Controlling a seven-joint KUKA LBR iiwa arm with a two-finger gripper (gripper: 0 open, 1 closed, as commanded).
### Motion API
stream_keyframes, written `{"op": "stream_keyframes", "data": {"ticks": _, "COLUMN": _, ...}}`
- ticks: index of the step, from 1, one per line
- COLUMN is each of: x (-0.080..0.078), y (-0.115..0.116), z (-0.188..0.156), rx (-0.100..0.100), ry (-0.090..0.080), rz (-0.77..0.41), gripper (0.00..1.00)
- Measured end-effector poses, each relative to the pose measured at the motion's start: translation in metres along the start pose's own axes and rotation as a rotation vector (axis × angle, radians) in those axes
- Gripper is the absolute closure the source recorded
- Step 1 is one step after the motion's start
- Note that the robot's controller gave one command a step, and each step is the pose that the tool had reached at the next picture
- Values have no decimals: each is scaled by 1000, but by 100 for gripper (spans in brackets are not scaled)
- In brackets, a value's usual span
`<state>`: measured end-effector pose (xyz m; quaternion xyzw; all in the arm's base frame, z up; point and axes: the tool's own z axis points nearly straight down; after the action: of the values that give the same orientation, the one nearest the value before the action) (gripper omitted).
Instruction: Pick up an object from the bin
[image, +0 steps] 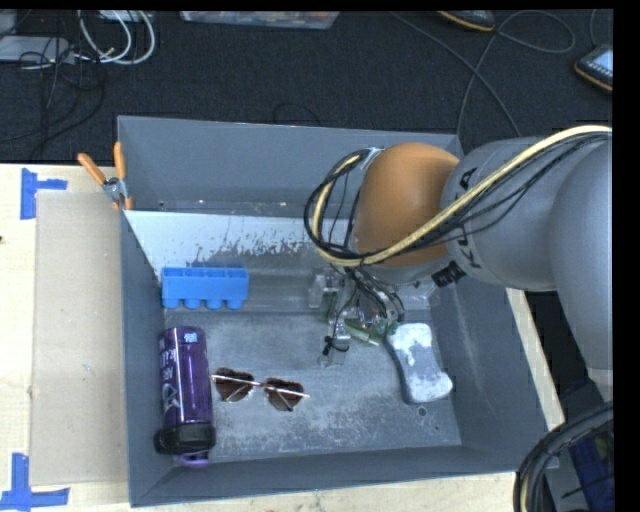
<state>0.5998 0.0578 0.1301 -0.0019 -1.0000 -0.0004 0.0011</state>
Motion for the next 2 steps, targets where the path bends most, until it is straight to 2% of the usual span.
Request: {"op": "stream_keyframes", "data": {"ticks": 2, "x": 5, "y": 0, "z": 2, "rx": 1, "ry": -4, "rz": -20, "gripper": 0}}
